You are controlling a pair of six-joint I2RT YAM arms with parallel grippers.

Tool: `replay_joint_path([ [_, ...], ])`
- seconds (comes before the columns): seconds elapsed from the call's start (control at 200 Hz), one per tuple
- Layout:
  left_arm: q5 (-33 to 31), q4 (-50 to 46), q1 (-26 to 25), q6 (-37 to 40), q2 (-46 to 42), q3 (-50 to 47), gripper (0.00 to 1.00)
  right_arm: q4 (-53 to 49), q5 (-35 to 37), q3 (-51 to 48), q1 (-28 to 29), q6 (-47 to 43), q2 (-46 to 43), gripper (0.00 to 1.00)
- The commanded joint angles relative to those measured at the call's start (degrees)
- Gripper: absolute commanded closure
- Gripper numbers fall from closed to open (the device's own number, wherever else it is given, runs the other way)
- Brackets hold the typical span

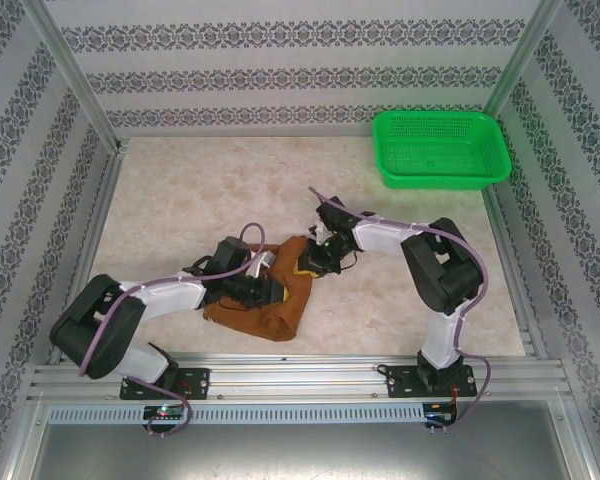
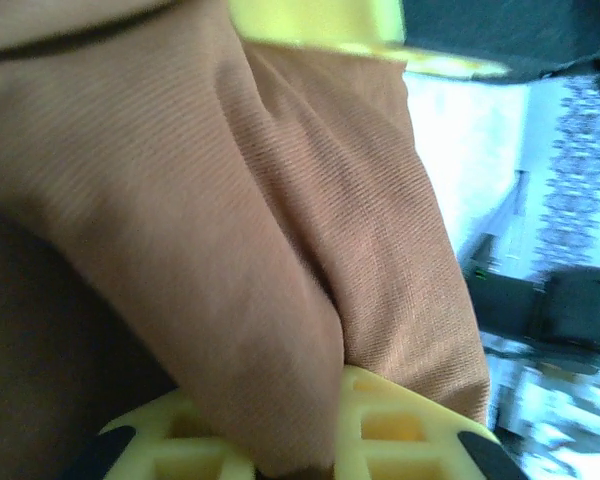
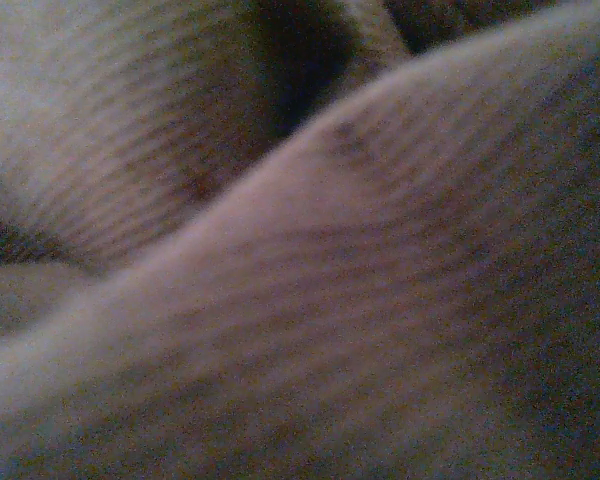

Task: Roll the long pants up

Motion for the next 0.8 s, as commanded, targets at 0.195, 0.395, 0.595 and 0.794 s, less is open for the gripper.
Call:
replay_joint_path([
  [0.195, -37.8, -27.5, -0.9, 13.8, -8.7, 14.0, 0.49, 8.2, 21.1, -22.1, -6.7, 11.1, -9.3, 1.0],
  [0.395, -46.8, -29.0, -15.3, 23.1, -8.1, 20.3, 0.47, 6.7, 24.7, -24.0, -3.3, 16.3, -15.7, 1.0],
  [0.595, -58.3, -33.2, -31.1, 31.4, 0.1, 26.0, 0.44, 7.3, 23.7, -21.5, -1.3, 16.2, -12.7, 1.0],
  [0.794, -57.5, -32.7, -36.1, 34.2, 7.8, 27.4, 0.43, 9.3, 22.5, -21.1, 0.1, 16.6, -10.4, 1.0],
])
